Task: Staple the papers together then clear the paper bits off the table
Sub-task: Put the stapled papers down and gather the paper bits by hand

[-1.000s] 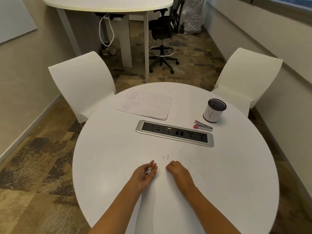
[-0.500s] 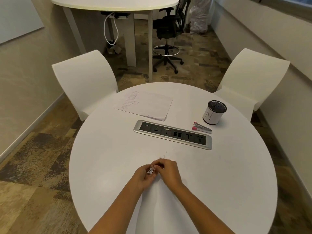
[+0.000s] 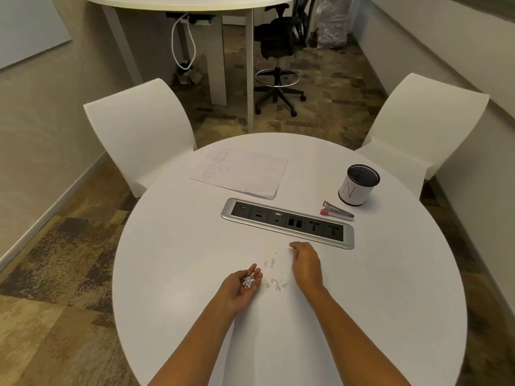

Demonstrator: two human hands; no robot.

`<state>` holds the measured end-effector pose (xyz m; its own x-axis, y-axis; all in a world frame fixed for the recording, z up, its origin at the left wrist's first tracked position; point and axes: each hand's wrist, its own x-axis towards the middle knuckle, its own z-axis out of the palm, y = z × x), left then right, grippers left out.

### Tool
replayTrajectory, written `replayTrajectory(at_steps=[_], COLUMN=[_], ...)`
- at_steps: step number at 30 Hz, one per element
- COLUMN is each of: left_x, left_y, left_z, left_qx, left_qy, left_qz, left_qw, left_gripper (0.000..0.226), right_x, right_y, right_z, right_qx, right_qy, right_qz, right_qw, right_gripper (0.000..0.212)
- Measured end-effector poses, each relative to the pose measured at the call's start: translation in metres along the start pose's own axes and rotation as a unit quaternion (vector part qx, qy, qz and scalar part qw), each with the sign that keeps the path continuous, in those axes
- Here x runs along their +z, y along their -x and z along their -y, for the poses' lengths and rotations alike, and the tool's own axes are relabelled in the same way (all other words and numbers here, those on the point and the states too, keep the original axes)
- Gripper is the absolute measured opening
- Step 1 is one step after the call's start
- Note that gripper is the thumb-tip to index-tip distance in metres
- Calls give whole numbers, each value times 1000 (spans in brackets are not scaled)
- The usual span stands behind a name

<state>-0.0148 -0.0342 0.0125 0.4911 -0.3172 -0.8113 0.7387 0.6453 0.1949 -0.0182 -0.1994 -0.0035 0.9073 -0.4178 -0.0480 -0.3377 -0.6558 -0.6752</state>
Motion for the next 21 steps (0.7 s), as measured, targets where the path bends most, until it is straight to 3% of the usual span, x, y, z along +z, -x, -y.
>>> replayTrajectory(at_steps=[5, 9, 13, 21], left_x=[1, 1, 1, -1], left_y=[-4, -7, -9, -8], left_z=[-6, -7, -9, -3], left_qx=[13, 17, 22, 25], left_qy=[-11, -15, -22, -35], left_qz=[-1, -2, 1, 1], left_qw=[1000, 1000, 1000, 999], left_gripper=[30, 33, 34, 36], right_x=[11, 26, 28, 12], right_y=[-12, 1, 24, 51], right_z=[-8, 8, 5, -15], right_qx=[-32, -155, -248, -304], right_qy=[113, 177, 199, 224], right_qz=[45, 118, 173, 191], right_qw=[992, 965, 932, 906], right_gripper=[46, 51, 43, 35])
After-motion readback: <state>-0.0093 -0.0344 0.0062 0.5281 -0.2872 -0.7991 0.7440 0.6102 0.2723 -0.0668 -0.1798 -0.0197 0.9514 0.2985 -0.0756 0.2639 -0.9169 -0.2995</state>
